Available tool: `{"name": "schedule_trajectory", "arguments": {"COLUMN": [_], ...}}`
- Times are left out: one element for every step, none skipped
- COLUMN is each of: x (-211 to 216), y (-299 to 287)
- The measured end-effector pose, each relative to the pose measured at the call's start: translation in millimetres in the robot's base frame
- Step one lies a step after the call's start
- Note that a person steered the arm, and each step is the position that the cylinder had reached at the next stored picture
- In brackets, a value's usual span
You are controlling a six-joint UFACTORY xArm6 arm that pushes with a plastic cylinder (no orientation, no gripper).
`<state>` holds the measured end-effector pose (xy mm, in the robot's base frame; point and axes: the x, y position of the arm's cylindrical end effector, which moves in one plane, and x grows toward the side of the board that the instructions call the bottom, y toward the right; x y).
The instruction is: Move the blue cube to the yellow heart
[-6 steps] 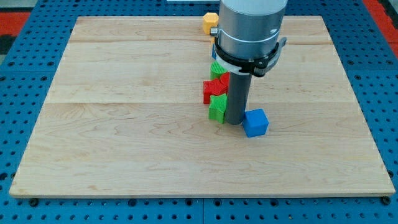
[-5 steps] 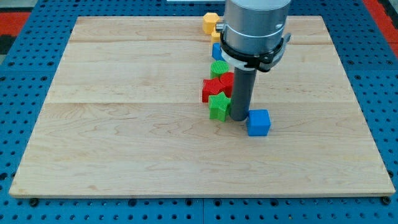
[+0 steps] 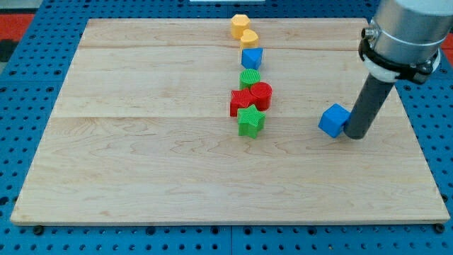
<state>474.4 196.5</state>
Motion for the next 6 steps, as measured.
{"name": "schedule_trajectory", "arguments": {"x": [-10.4,-10.4,-8.4,-1.8,2.4,2.4], "y": [-8.2,-19.2,-23.9,-26.6,-37.2,-53.5]}}
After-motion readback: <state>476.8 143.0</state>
